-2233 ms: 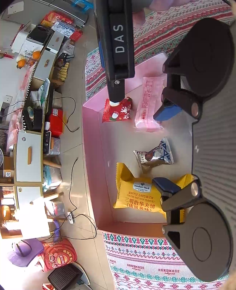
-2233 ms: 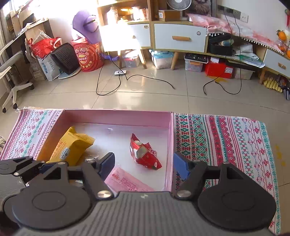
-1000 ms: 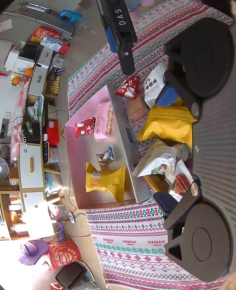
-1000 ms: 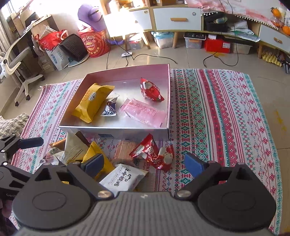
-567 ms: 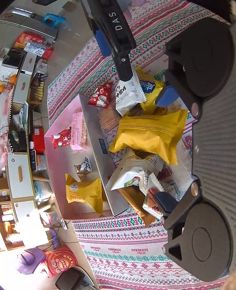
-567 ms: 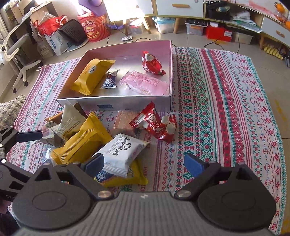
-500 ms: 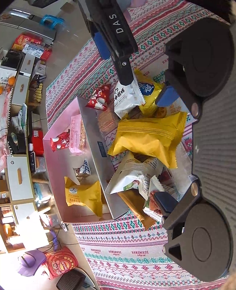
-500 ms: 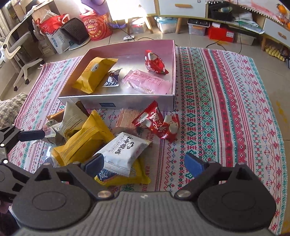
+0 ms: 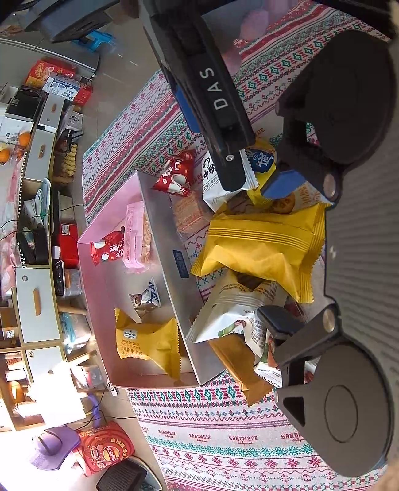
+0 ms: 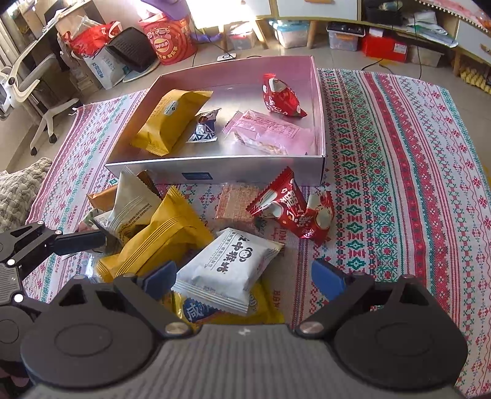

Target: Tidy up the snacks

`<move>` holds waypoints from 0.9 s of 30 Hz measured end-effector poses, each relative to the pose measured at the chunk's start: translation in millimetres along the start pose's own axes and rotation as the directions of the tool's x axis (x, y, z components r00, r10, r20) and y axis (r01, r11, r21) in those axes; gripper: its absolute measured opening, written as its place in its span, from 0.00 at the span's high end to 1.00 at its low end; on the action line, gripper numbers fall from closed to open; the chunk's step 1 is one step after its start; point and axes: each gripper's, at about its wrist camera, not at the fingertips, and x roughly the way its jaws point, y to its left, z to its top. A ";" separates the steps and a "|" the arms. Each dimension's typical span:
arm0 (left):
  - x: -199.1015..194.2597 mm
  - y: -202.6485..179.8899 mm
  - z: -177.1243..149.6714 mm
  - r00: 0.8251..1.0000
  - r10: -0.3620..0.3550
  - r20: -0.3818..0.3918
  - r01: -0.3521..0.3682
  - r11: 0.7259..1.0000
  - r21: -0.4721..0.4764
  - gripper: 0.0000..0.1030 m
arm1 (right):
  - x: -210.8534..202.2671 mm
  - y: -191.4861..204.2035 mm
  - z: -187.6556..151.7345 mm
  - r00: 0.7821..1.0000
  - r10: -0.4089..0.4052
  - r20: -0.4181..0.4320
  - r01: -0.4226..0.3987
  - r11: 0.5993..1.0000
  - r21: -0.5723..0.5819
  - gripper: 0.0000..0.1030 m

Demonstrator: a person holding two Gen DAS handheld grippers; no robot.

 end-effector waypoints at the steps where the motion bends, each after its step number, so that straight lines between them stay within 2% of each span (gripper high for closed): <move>1: 0.5 0.4 1.3 1.000 -0.002 0.004 0.002 1.000 -0.003 0.25 | 1.6 0.4 0.5 1.000 0.003 -0.002 -0.003 1.000 0.003 0.10; 11: 9.1 -7.0 6.0 0.999 -0.043 0.011 0.043 0.998 0.037 0.41 | 3.6 -8.8 -1.8 1.000 0.012 -0.025 -0.012 1.000 -0.014 0.18; 14: 11.8 -6.1 6.3 0.999 -0.034 0.008 0.034 0.999 0.034 0.43 | 0.5 -16.7 -0.8 1.000 -0.005 -0.021 0.005 1.000 0.000 0.24; 16: 13.1 -4.4 6.7 0.999 -0.032 0.004 0.032 0.999 0.024 0.45 | -1.0 -23.0 -0.4 1.000 -0.010 -0.020 0.010 1.000 0.018 0.24; 21: 18.7 -3.6 7.0 0.999 -0.031 -0.011 0.031 0.999 0.017 0.46 | -1.2 -30.4 0.9 1.000 0.016 -0.024 -0.014 0.998 0.066 0.25; 27: 25.6 -4.0 6.6 0.999 -0.023 -0.023 0.024 1.000 0.015 0.46 | 3.8 -17.7 2.1 0.998 0.057 -0.029 -0.056 0.997 0.051 0.27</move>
